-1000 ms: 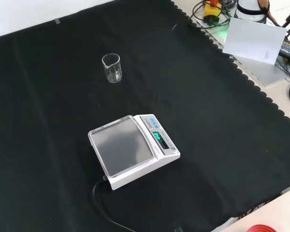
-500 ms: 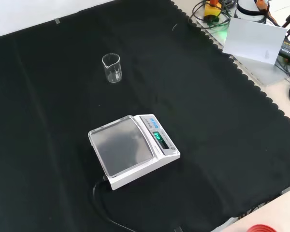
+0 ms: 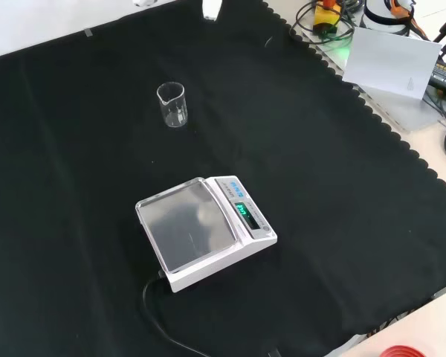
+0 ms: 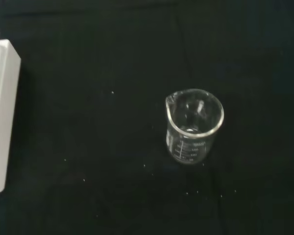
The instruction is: Pick up the beaker.
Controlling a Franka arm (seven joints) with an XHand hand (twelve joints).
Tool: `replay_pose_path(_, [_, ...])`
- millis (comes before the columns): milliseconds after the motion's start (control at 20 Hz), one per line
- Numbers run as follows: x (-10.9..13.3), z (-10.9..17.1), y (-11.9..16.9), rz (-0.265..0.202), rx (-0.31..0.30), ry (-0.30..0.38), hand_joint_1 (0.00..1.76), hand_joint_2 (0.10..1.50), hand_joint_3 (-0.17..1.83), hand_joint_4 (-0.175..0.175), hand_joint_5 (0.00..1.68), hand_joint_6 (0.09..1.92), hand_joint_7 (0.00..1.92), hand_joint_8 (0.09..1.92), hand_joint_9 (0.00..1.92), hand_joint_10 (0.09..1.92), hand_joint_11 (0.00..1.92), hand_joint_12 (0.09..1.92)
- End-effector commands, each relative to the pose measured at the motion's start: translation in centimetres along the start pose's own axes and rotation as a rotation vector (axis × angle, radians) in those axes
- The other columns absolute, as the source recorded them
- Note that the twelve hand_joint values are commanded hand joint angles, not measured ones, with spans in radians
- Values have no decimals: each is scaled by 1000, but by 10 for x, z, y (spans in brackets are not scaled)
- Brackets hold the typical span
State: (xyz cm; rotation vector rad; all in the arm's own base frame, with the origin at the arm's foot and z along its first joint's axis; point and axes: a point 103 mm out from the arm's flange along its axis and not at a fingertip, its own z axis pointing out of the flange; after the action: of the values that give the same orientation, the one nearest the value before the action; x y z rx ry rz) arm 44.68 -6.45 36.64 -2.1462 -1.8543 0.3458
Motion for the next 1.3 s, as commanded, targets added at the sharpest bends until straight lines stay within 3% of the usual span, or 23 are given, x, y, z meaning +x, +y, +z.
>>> replay_pose_path(50, [-15, 75, 25, 44, 148, -14, 487, 619, 128, 19, 84, 87, 199, 690, 397, 819, 56, 1547])
replay_pose_path(100, [-18, 82, 29, 84, 172, -46, 488, 618, 127, 20, 80, 87, 196, 690, 396, 818, 56, 1547])
replay_pose_path(150, [-15, 87, 32, 86, 179, -45, 488, 618, 125, 20, 77, 87, 193, 689, 395, 818, 55, 1546])
replay_pose_path(400, [-9, 98, 37, 41, 203, -16, 486, 618, 119, 22, 60, 87, 180, 689, 390, 816, 52, 1544])
replay_pose_path(450, [-13, 103, 40, 14, 144, 259, 485, 618, 117, 23, 56, 87, 177, 688, 389, 816, 52, 1544])
replay_pose_path(500, [-16, 115, 44, 3, 166, 214, 484, 618, 116, 23, 53, 87, 174, 688, 388, 817, 51, 1544])
replay_pose_path(600, [1, 128, 55, -12, 218, 90, 481, 616, 113, 24, 46, 87, 160, 684, 385, 816, 50, 1544])
replay_pose_path(700, [3, 134, 58, -7, 243, 45, 475, 617, 104, 26, 33, 87, 132, 684, 370, 822, 47, 1545])
replay_pose_path(950, [7, 144, 75, 19, 267, -18, 450, 612, 83, 32, 6, 87, 82, 681, 328, 830, 39, 1547])
replay_pose_path(1300, [6, 148, 110, 45, 294, -42, 446, 612, 76, 36, 0, 87, 52, 673, 306, 833, 34, 1547])
